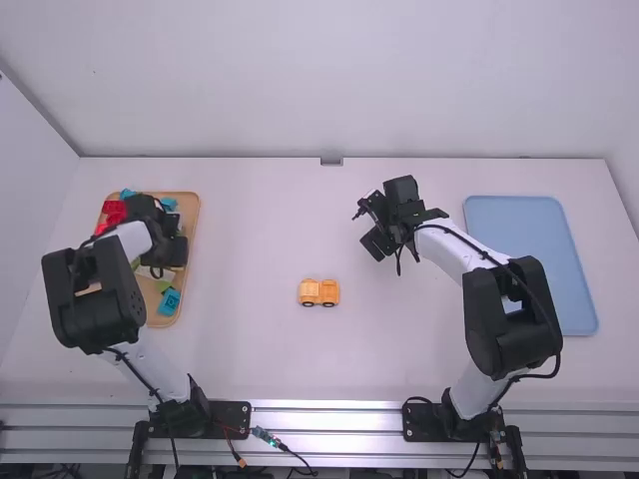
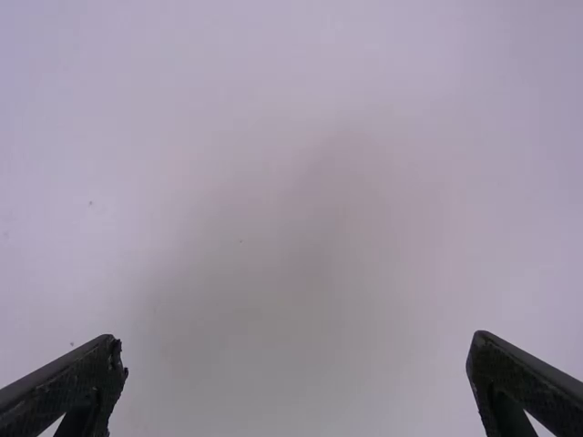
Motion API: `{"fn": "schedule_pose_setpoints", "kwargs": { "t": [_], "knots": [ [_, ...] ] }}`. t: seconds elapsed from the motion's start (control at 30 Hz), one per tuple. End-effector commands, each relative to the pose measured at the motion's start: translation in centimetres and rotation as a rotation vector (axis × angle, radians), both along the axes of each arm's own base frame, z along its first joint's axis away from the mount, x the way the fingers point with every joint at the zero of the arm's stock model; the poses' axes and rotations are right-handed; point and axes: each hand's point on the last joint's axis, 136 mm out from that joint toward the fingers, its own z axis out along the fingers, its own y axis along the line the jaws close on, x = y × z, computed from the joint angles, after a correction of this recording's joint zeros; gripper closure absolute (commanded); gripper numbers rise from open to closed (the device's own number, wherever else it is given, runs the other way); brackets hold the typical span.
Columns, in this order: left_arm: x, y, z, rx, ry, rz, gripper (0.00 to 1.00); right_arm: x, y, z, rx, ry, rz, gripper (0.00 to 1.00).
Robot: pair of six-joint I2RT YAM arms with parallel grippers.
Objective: Assemble lego blocks to make yellow taxi
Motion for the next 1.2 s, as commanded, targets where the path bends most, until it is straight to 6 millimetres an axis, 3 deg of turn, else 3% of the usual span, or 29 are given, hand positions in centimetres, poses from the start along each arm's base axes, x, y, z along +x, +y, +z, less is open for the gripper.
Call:
{"fn": "schedule_pose_setpoints", "kwargs": {
  "t": [0.0,0.1,0.23,0.5,0.73,0.77,0.87,0.9,1.17],
  "knots": [
    [1.2,0.5,1.5,-0.009,-0.044,0.052,0.82,1.0,0.3,2.0,0.019,-0.050,-0.002,0.01],
    [1.7,0.5,2.4,-0.010,-0.068,0.059,0.84,1.0,0.3,2.0,0.020,-0.050,-0.002,0.01],
    [2.8,-1.0,3.8,-0.023,-0.115,0.012,0.91,1.1,0.2,2.1,0.021,-0.053,-0.006,0.01],
    [4.2,-6.5,6.2,-0.007,-0.187,-0.169,0.98,2.4,-1.3,3.2,0.082,-0.062,-0.135,0.01],
    [5.0,-16.5,7.5,-0.082,-0.250,-0.587,0.98,3.4,-3.9,4.6,0.141,-0.035,-0.305,0.01],
    [5.0,-16.9,7.5,-0.083,-0.253,-0.599,0.98,3.4,-4.0,4.6,0.142,-0.034,-0.310,0.01],
    [5.0,-21.6,7.9,-0.070,-0.273,-0.740,0.98,3.3,-6.7,5.3,0.183,-0.024,-0.441,0.01],
    [5.0,-21.6,7.9,-0.070,-0.273,-0.740,0.98,3.3,-6.7,5.3,0.183,-0.024,-0.441,0.01],
    [2.7,-32.6,8.8,-0.069,-0.330,-1.065,0.98,0.8,-12.1,7.2,0.209,-0.073,-0.572,0.01]
  ]
}}
